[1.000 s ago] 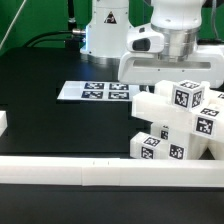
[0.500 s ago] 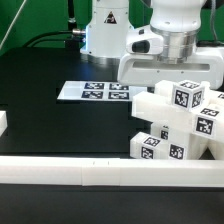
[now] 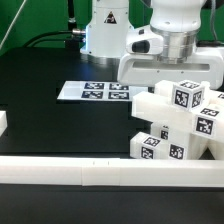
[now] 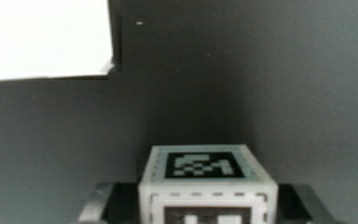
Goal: Assemble chair
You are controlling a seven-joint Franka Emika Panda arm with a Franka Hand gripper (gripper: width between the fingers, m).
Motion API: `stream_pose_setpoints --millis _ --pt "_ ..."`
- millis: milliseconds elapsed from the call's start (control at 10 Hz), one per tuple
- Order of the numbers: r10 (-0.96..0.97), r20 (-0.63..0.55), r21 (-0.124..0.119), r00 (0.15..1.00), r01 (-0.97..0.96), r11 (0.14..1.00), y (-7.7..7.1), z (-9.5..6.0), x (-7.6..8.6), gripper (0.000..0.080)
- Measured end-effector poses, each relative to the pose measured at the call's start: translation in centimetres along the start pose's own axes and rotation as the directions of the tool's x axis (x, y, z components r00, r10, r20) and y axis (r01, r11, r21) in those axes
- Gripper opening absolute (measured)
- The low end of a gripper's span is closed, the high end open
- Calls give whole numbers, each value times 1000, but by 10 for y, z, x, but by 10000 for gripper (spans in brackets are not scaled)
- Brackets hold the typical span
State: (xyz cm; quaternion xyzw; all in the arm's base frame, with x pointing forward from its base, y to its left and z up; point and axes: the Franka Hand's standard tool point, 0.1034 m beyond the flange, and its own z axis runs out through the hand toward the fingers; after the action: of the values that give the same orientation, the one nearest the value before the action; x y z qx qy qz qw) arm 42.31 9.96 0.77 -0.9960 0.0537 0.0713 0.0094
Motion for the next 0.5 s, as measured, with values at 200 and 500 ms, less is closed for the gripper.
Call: stream_pose_setpoints --millis 200,500 --pt "0 -3 2 1000 0 1000 0 -2 1 284" --pt "-24 22 16 999 24 1000 1 -33 13 284"
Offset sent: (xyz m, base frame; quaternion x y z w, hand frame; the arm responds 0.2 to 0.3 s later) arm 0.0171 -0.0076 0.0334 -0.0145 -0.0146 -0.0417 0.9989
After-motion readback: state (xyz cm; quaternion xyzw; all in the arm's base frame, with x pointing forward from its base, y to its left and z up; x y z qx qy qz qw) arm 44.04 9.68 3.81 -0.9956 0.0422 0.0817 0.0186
